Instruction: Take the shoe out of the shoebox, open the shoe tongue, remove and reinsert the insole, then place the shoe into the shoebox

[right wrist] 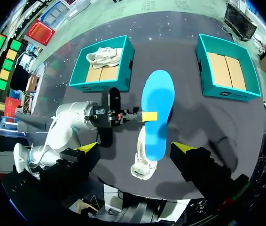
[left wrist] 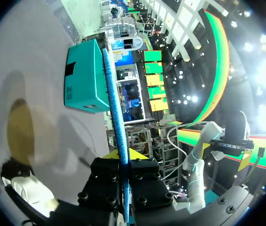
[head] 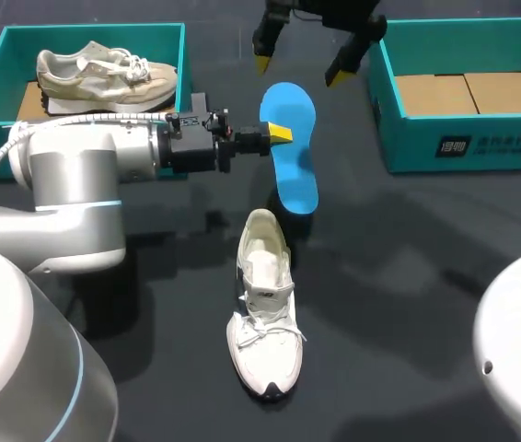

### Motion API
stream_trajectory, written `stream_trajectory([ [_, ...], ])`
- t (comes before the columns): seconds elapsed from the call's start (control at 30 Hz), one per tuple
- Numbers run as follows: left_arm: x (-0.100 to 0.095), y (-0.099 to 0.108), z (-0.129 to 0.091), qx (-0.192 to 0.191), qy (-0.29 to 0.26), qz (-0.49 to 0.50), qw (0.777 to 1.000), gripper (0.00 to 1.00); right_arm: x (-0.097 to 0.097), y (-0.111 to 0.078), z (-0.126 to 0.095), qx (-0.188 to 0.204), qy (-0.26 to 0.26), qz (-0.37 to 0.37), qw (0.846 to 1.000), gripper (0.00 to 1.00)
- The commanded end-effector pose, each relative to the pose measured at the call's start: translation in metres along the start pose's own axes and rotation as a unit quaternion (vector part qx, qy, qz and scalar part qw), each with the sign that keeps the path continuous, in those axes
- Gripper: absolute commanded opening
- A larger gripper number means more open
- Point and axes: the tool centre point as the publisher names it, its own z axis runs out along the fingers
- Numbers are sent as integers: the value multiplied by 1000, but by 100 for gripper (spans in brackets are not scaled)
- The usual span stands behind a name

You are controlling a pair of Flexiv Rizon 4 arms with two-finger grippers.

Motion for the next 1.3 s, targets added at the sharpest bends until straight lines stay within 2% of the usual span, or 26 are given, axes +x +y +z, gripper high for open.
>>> stream_trajectory([
  [0.03, -1, 0, 1, 1, 0, 0, 1000, 0, 8, 5, 3, 8, -179, 7, 984, 100],
  [0.3, -1, 0, 1, 1, 0, 0, 1000, 0, 11, 4, 9, 15, -211, 26, 977, 100],
  [0.47, -1, 0, 1, 1, 0, 0, 1000, 0, 6, 1, 10, 7, -188, 33, 982, 100],
  [0.67, -1, 0, 1, 1, 0, 0, 1000, 0, -2, -1, 12, -4, -137, 35, 990, 100],
  [0.97, -1, 0, 1, 1, 0, 0, 1000, 0, -28, 2, 17, 0, -27, 43, 999, 100],
  [1.1, -1, 0, 1, 1, 0, 0, 1000, 0, -38, 2, 18, 0, 24, 50, 998, 100],
  [1.13, -1, 0, 1, 1, 0, 0, 1000, 0, -44, 2, 18, -5, 59, 60, 996, 100],
  [1.3, -1, 0, 1, 1, 0, 0, 1000, 0, -54, 0, 15, -19, 122, 67, 990, 100],
])
